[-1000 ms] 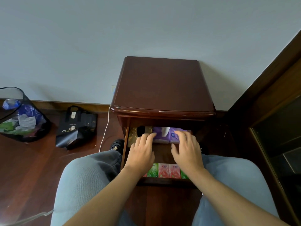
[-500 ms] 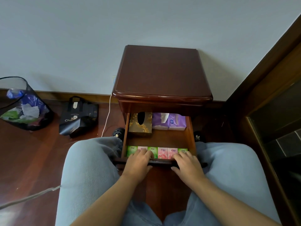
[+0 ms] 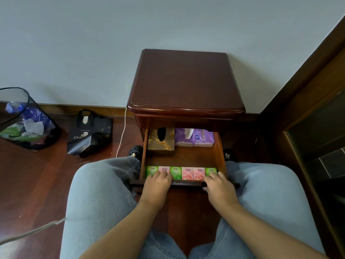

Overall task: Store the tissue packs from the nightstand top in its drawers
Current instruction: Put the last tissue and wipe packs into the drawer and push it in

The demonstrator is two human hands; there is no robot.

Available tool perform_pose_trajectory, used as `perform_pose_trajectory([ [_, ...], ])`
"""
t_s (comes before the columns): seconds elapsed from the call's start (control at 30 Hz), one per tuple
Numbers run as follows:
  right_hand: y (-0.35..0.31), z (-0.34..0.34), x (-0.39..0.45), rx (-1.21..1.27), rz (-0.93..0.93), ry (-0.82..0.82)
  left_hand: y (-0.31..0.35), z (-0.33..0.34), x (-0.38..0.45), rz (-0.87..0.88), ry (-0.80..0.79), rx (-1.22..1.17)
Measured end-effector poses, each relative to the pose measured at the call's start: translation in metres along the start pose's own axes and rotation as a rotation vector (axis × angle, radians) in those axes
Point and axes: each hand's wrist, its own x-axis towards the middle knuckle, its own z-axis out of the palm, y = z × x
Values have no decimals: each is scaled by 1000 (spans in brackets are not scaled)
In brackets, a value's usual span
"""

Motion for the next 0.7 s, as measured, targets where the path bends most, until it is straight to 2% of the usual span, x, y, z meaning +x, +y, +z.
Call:
perform_pose_trajectory([
  [0.3, -4, -3, 13, 40, 64, 109, -8, -7, 14, -17, 66, -36],
  [0.43, -6, -6, 23, 200, 117, 238, -10, -10, 23, -12, 121, -52],
  [0.7, -7, 6, 49, 370, 159, 375, -17, 2, 47, 106, 356, -3],
])
